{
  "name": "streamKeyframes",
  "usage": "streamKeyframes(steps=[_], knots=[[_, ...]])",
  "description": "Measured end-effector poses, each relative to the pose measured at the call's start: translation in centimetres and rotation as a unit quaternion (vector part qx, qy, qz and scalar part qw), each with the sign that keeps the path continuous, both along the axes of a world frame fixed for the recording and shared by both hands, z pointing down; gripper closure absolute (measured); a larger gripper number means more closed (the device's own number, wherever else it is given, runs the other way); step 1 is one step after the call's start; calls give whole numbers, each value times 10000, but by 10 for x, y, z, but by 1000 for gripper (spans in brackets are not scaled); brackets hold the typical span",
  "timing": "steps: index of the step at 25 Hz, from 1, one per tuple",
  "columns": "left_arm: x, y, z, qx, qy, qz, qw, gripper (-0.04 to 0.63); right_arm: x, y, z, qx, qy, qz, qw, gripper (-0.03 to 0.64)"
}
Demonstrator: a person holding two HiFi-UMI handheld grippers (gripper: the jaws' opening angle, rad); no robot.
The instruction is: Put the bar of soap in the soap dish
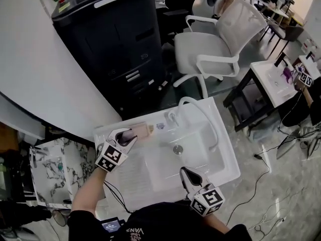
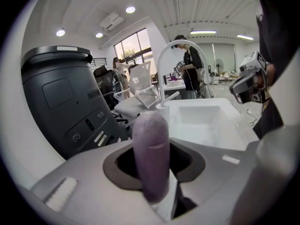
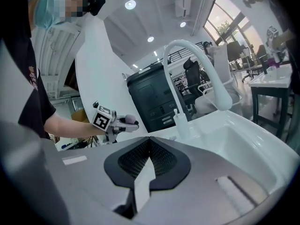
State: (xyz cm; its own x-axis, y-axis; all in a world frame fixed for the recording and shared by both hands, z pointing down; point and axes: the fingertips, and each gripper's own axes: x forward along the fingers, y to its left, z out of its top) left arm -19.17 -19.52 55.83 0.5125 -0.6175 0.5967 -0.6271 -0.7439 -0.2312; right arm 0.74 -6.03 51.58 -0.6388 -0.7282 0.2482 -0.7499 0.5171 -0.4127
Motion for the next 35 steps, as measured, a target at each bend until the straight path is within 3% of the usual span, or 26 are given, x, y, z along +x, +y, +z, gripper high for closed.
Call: streamKeyframes(steps=[19,35], knots=[[7,-27,88,-776,-1165,338,9896,417,23,-3,12,-184,1,236,9996,621],[9,-35,121,-1056,-2112,851,9680,417,26,-9,22,-281,-52,180,9994,621]])
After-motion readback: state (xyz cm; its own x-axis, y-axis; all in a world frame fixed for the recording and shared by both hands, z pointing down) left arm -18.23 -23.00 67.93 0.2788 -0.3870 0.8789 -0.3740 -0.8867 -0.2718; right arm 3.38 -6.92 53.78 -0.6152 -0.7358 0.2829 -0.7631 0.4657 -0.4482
